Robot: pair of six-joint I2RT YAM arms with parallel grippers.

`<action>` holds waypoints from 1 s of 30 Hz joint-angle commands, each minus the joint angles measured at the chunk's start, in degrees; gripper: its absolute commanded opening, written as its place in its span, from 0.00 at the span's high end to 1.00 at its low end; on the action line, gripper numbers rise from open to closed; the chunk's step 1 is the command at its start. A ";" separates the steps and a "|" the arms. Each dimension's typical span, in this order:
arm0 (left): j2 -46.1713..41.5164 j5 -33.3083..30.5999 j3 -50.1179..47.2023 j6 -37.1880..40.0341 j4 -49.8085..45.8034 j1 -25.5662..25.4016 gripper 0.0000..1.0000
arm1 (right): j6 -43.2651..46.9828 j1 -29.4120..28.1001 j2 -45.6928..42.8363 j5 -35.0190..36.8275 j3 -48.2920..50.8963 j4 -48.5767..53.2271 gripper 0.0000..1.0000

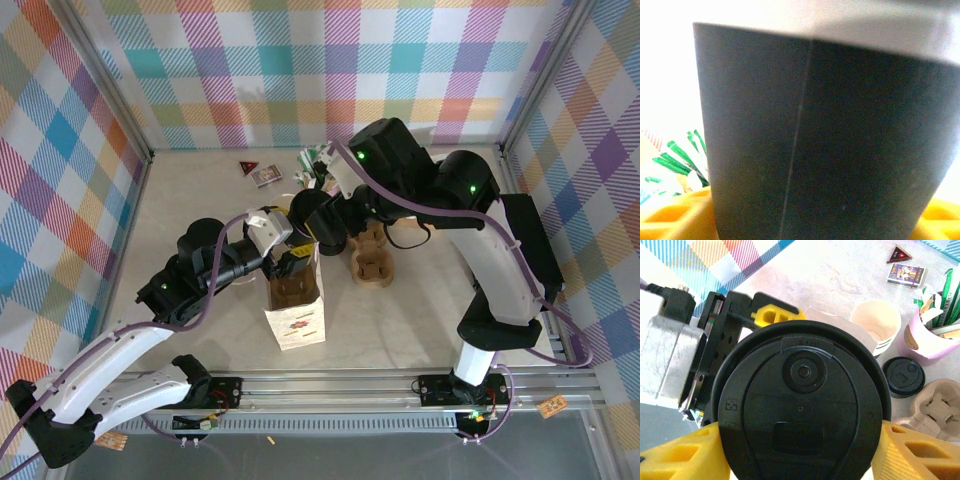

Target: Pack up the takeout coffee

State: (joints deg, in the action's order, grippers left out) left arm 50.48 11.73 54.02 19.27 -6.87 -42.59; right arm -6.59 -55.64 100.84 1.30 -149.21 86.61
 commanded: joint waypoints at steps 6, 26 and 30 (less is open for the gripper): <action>-6.75 -3.36 -0.61 0.91 1.60 -0.11 0.00 | 0.00 -0.52 0.54 3.54 -1.60 -1.16 0.46; -2.82 -28.68 27.43 -30.33 -51.51 -0.04 0.28 | -3.89 -1.09 5.50 2.47 -4.88 -3.55 0.51; 0.74 -29.27 29.01 -35.33 -55.97 -0.12 0.33 | -4.35 -1.36 7.44 2.59 -4.92 -3.26 0.51</action>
State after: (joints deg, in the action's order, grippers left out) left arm 49.41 -15.66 82.24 -9.04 -53.69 -42.63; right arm -9.74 -56.51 106.85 4.56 -152.70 84.42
